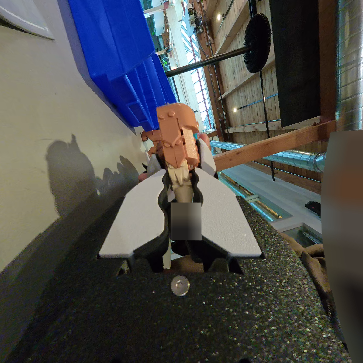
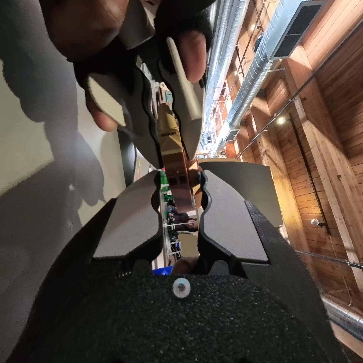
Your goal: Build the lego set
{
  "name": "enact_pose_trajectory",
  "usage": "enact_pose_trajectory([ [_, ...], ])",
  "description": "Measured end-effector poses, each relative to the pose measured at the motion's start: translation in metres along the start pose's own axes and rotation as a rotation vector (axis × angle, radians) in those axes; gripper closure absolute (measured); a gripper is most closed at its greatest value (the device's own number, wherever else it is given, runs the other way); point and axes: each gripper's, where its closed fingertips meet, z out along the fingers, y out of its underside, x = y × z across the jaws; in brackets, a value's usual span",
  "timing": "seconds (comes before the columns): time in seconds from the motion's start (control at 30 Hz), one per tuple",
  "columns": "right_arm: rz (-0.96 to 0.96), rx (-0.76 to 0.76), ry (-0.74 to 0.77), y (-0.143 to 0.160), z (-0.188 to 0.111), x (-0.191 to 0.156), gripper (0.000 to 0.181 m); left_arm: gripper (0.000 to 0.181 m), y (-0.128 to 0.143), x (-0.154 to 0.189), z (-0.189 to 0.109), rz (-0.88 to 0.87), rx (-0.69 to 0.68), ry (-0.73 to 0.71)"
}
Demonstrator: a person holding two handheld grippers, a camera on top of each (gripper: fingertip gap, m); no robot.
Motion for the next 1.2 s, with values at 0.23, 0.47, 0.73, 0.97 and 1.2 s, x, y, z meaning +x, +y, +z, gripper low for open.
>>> enact_pose_trajectory([
  [0.23,-0.027,-0.013,-0.008,0.001,0.0,-0.001,0.15,0.159,0.001,-0.003,-0.001,-0.01,-0.007,-0.007],
  [0.47,-0.031,-0.017,-0.046,0.003,0.0,-0.007,0.152,0.158,0.003,-0.007,0.0,-0.018,-0.018,-0.022],
  [0.73,0.015,-0.016,-0.047,0.005,0.002,-0.01,0.133,0.159,-0.007,-0.008,-0.003,-0.006,0.03,-0.028],
  [0.97,0.048,-0.048,-0.064,0.022,-0.003,-0.009,0.122,0.159,-0.008,-0.008,-0.005,0.009,0.002,-0.033],
  [1.2,0.051,-0.002,-0.069,0.024,-0.002,-0.005,0.113,0.159,-0.001,-0.006,-0.004,0.042,-0.087,-0.031],
])
